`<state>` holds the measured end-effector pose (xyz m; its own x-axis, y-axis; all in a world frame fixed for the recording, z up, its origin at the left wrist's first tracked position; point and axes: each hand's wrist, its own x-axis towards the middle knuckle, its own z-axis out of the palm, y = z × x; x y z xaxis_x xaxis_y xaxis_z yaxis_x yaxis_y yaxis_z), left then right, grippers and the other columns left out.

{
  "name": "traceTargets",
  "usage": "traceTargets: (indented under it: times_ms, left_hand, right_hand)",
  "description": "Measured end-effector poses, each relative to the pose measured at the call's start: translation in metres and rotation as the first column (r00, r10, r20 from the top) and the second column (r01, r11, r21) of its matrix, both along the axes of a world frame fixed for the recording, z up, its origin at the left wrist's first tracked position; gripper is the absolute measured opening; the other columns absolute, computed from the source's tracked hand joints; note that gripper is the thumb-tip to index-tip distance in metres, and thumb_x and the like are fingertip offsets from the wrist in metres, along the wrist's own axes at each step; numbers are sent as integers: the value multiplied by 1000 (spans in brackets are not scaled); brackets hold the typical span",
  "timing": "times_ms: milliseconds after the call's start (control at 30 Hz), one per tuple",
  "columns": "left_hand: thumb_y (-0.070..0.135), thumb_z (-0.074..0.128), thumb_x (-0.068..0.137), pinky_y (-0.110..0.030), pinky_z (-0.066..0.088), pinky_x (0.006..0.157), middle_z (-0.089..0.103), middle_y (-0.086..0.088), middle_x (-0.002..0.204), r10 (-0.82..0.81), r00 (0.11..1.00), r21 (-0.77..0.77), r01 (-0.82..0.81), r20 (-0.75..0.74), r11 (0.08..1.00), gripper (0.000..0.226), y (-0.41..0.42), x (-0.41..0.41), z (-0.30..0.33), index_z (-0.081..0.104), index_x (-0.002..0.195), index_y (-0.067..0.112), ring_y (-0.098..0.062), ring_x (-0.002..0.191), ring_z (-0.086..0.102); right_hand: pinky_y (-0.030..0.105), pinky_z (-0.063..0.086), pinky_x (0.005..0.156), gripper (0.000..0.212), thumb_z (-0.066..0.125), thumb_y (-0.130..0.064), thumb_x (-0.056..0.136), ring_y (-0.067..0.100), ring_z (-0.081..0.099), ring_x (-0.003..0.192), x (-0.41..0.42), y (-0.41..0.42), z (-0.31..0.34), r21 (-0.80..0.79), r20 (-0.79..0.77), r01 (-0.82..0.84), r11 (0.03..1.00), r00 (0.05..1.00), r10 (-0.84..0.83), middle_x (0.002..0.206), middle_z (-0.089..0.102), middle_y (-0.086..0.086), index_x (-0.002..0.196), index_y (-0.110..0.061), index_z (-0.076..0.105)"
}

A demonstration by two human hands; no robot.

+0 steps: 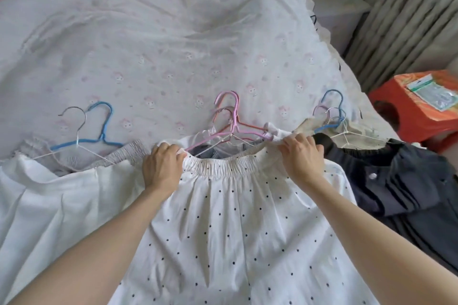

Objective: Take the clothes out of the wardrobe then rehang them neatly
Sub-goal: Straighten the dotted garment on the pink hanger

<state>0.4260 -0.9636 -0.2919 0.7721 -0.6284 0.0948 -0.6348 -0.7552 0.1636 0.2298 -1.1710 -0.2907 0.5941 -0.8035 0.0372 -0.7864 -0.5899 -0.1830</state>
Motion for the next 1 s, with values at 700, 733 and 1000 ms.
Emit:
traceTargets:
  times_ms: [700,733,1000]
  left_hand:
    - [70,-13,79,-51,6,113,11,1,156,-348,845,83,414,-406,907,78,141,-203,-39,18,145,40,-14,143,-5]
    - [72,-20,73,-49,-1,113,-1,5,157,-347,831,103,429,-434,897,84,151,-214,-38,12,145,42,-9,140,-15]
    - [62,-13,71,-42,0,115,-8,0,156,-381,821,177,488,-425,855,85,207,-268,11,6,148,33,-21,144,-3]
  right_hand:
    - [52,36,100,57,38,-47,85,31,48,126,-139,190,-39,157,-73,-232,960,967,246,136,50,12,132,-17,46]
    - [51,37,99,56,40,-47,84,30,49,125,-149,203,-37,175,-86,-227,958,966,245,136,51,11,131,-18,47]
    - [51,39,98,62,7,-53,96,31,52,121,-246,290,17,177,-112,60,982,993,-40,132,54,11,133,-18,43]
